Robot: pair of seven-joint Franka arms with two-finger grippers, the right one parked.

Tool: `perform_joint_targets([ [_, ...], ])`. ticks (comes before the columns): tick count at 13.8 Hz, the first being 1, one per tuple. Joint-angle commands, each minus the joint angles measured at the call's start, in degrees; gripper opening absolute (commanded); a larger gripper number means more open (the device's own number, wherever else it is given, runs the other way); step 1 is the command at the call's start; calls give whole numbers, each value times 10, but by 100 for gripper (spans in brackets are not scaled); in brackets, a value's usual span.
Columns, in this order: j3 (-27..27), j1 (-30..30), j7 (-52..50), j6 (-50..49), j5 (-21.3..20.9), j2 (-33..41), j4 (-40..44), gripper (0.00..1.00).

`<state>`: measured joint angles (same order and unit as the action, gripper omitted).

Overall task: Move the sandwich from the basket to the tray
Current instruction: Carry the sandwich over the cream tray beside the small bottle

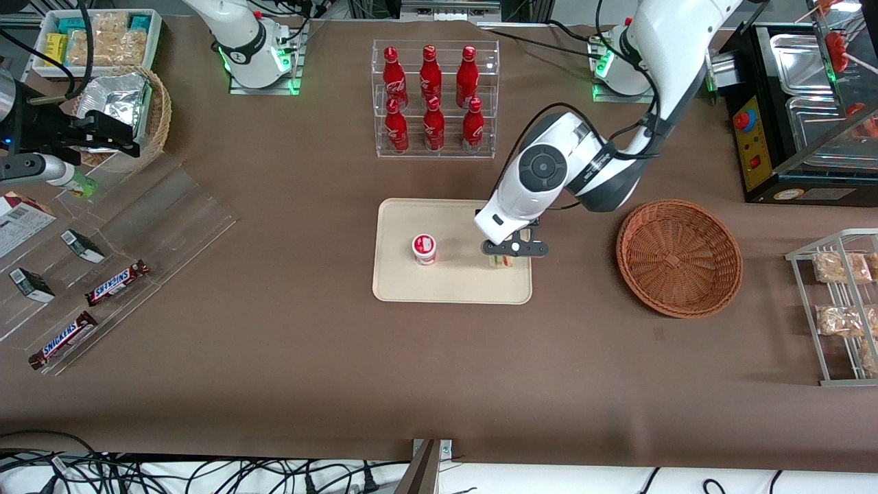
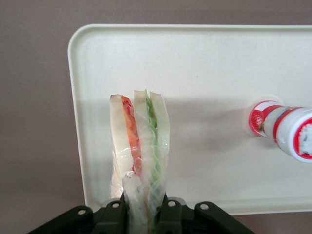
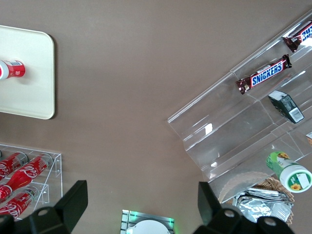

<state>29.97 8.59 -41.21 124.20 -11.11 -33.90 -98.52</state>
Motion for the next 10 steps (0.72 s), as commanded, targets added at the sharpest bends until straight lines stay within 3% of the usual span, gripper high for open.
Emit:
perform_joint_targets([
  [1,-1,7,-20,12,-27,-27,18,0],
  [4,-1,12,-33,15,-51,-48,20,0],
  [7,-2,18,-35,32,-52,-59,17,25],
  [10,-4,21,-48,32,-58,-64,17,64],
])
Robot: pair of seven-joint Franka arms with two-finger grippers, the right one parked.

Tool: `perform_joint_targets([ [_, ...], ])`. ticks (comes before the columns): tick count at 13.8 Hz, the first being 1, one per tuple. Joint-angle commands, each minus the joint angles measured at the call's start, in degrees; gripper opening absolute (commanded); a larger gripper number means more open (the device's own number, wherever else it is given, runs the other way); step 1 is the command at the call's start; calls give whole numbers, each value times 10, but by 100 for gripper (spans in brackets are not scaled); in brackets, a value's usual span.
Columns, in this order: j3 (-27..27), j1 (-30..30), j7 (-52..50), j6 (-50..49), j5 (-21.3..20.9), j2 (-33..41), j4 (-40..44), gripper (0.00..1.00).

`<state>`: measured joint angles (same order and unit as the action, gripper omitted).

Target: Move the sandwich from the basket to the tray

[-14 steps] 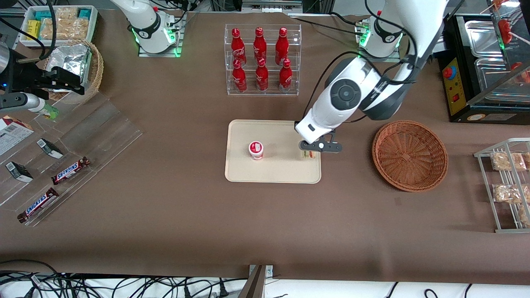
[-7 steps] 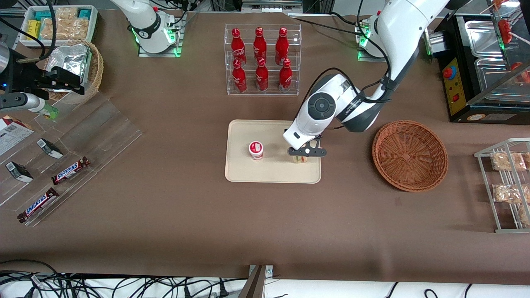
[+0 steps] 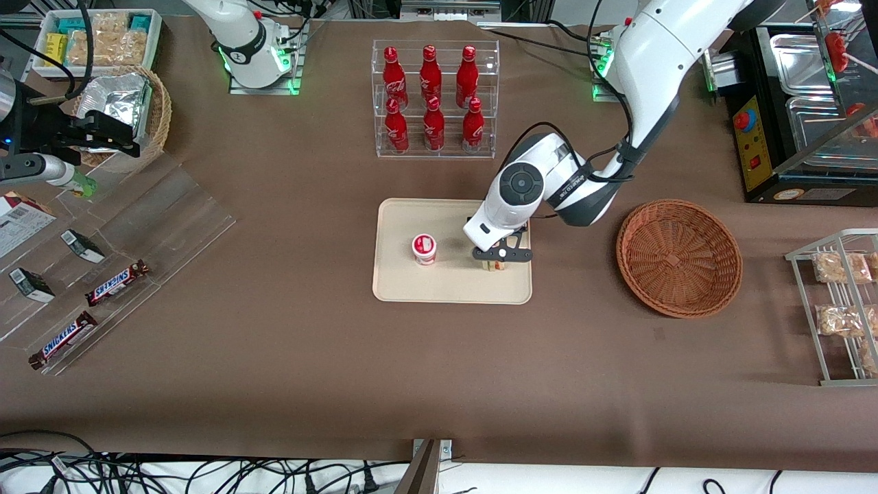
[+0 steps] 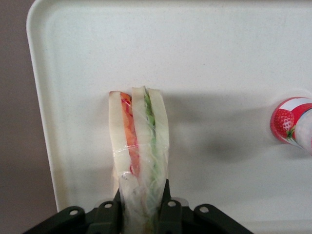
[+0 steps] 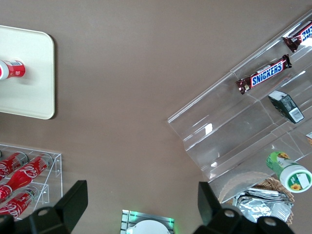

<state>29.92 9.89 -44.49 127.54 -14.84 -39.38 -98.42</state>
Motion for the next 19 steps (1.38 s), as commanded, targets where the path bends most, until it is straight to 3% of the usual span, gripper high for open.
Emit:
perform_joint_targets([
  [1,-3,11,-17,-2,-34,-11,17,96],
  [5,-1,1,-28,-10,-39,8,24,100],
  [13,-7,-62,-146,-112,-34,194,26,100],
  [19,-7,-81,-182,-184,-28,271,39,100],
])
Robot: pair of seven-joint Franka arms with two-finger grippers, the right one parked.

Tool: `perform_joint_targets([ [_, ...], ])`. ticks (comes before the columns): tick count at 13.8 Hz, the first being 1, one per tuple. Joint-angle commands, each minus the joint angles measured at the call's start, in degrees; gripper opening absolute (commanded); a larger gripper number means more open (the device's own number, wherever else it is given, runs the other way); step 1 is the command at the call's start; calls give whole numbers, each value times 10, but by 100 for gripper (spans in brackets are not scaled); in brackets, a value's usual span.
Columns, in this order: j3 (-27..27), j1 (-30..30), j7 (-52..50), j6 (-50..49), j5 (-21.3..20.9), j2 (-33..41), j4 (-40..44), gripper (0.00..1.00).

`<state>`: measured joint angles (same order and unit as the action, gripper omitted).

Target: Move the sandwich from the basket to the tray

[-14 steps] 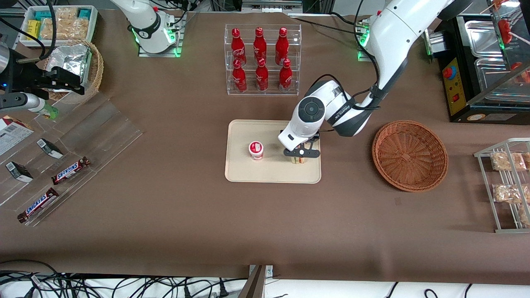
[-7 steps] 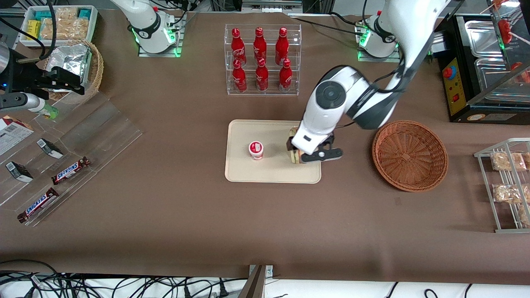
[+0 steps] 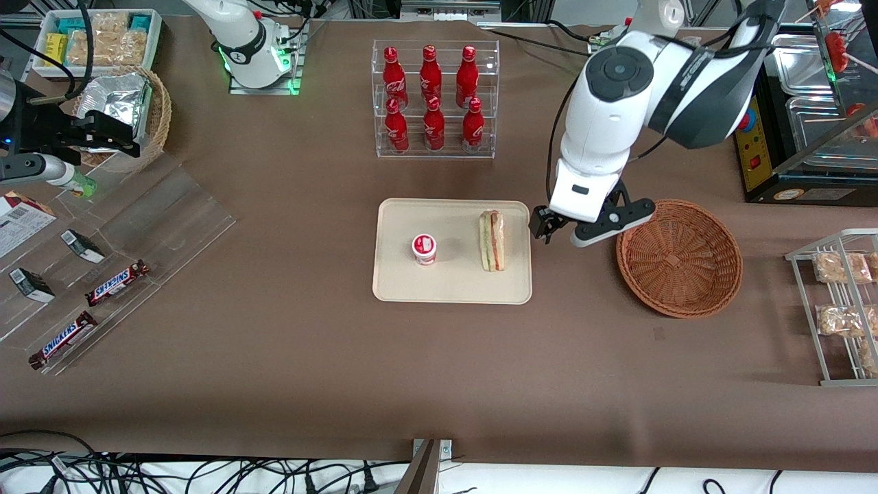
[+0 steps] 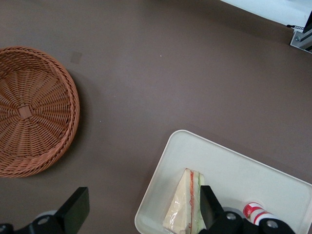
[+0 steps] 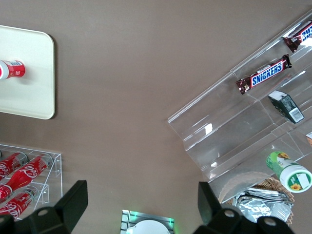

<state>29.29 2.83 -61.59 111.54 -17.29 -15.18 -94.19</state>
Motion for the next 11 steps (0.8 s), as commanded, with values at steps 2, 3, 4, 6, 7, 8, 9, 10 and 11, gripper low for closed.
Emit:
perform_joint_targets([
  [2,0,-18,-1,-73,10,28,35,100],
  [3,1,-33,-1,-77,16,29,41,100],
  [4,6,-51,2,-77,16,29,43,100],
  [6,1,-73,57,-78,40,36,44,100],
  [7,-18,-73,94,-79,60,51,42,100],
  [8,-44,-71,125,-81,78,59,41,100],
  [9,-62,-71,158,-85,101,72,40,100],
  [10,-92,-67,202,-99,118,81,41,100],
  [11,-120,-63,250,-113,137,92,41,100],
])
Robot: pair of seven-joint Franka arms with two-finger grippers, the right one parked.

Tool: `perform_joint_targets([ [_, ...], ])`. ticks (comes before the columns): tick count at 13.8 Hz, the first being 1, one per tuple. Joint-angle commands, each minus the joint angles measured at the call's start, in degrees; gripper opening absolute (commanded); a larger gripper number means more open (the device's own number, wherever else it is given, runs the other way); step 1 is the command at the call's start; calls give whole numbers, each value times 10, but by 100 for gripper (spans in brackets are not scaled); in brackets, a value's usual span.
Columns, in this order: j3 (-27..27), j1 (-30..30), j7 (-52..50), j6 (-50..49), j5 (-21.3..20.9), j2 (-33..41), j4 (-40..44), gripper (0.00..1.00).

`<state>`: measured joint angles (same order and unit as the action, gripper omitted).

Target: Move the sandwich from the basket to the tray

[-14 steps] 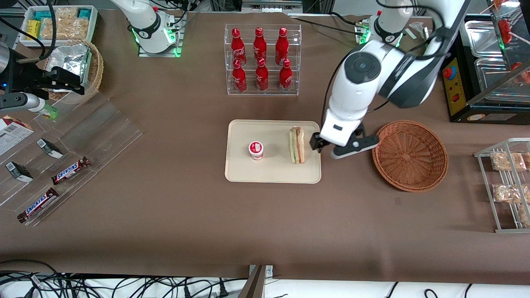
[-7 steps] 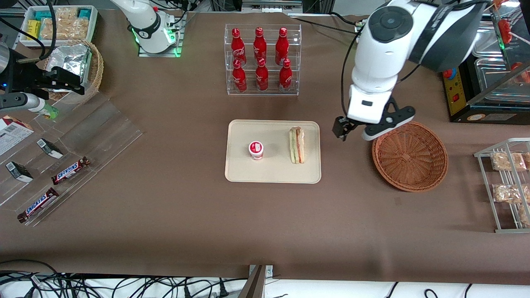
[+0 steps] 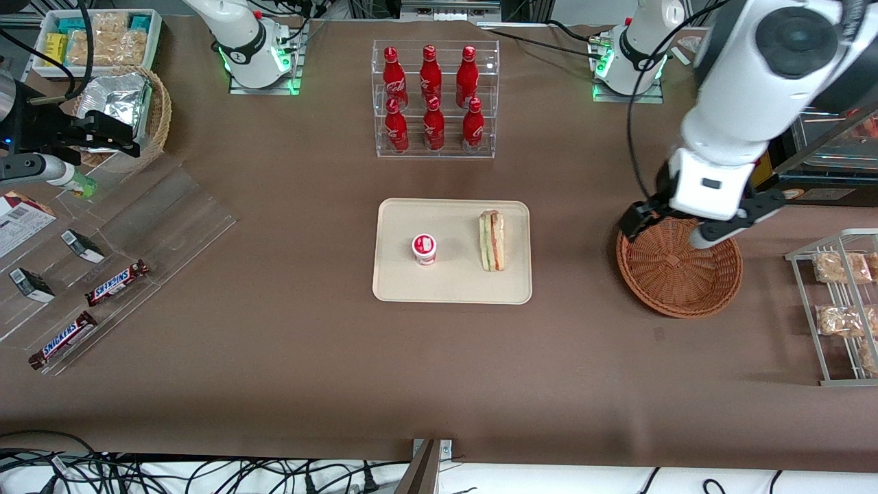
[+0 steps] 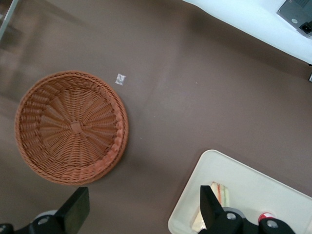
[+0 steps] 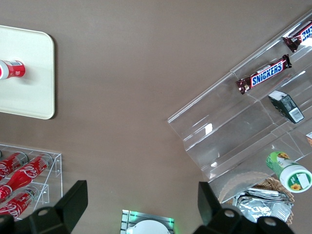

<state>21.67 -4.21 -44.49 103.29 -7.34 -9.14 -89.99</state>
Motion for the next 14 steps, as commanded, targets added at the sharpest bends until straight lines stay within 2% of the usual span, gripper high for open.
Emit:
perform_joint_targets([
  [1,-67,9,125,-41,54,41,-1,100],
  [6,-139,10,323,-88,78,62,0,100],
  [11,-145,10,503,-115,77,65,0,100],
  [14,-152,10,514,-118,77,66,0,100],
])
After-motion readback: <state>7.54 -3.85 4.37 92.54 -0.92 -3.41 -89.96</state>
